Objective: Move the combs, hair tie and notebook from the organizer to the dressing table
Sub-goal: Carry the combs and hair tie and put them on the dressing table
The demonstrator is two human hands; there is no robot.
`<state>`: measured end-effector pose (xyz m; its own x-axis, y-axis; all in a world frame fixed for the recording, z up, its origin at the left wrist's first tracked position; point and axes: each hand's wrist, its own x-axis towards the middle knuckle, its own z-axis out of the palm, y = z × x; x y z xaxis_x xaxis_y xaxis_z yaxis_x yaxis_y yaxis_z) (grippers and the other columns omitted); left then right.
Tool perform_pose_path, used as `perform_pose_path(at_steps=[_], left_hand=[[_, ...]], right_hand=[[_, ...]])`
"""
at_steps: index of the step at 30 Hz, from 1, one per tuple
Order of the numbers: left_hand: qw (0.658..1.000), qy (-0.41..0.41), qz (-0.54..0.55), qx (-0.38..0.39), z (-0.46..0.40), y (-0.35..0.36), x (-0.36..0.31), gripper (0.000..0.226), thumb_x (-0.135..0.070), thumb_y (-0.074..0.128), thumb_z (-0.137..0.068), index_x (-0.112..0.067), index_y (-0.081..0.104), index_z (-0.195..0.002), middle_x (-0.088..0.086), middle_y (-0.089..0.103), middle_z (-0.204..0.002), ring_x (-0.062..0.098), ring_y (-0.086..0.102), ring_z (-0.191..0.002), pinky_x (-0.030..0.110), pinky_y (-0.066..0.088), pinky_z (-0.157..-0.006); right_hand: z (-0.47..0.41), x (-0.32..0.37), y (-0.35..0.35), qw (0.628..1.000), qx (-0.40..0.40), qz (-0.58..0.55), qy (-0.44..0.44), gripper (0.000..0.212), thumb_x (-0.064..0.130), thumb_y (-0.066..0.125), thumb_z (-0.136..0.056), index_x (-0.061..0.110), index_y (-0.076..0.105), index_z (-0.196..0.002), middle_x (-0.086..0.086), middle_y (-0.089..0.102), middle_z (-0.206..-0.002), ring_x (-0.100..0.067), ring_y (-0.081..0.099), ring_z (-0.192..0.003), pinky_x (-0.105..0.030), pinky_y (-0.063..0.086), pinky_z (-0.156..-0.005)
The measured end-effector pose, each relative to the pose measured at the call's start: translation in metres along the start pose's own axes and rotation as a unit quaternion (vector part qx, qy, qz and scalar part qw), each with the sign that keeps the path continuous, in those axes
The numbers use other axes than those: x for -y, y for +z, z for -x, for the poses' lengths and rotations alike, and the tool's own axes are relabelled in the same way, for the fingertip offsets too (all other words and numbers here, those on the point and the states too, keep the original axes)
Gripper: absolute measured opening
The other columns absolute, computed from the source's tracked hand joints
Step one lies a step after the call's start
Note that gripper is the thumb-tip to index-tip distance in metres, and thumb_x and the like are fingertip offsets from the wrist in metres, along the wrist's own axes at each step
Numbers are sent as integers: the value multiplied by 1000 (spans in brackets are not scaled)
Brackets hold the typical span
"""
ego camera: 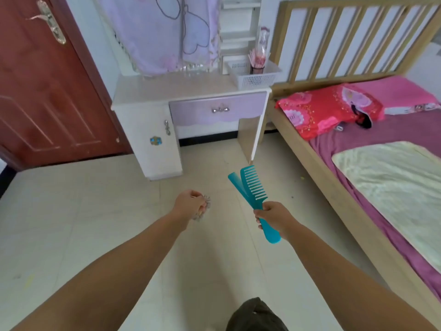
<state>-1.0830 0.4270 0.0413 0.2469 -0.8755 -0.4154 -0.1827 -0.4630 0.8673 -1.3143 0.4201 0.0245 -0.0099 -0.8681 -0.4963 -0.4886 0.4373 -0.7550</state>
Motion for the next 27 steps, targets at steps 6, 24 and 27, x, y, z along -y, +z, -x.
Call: perform_pose_path(at_steps=[6, 24, 27], left_hand=[[1000, 14, -12, -14, -165, 23, -74, 12, -1, 55, -81, -7, 57, -91, 2, 55, -63, 10, 49, -55, 14, 40, -38], [999, -3, 20, -47, -599, -2, -262, 10, 2, 52, -81, -2, 58, -88, 5, 58, -59, 4, 53, -38, 11, 39, -33], [998, -25, 47, -30, -663, -8, -287, 10, 7, 51, -82, -2, 56, -84, 2, 58, -54, 0, 52, -31, 13, 40, -31]], right_hand=[[-166, 82, -29, 1000, 4, 17, -9, 8, 19, 57, -88, 12, 57, -85, -3, 60, -78, -14, 58, -66, -21, 48, -56], [-594, 334, -30, 999, -2, -26, -39, 4, 2, 55, -84, 5, 57, -84, -8, 57, -65, -22, 52, -55, -35, 49, -61], [-647, 368, -18, 998, -51, -5, -26, 9, 8, 54, -85, 8, 56, -93, -9, 61, -75, -20, 53, -57, -27, 45, -54]])
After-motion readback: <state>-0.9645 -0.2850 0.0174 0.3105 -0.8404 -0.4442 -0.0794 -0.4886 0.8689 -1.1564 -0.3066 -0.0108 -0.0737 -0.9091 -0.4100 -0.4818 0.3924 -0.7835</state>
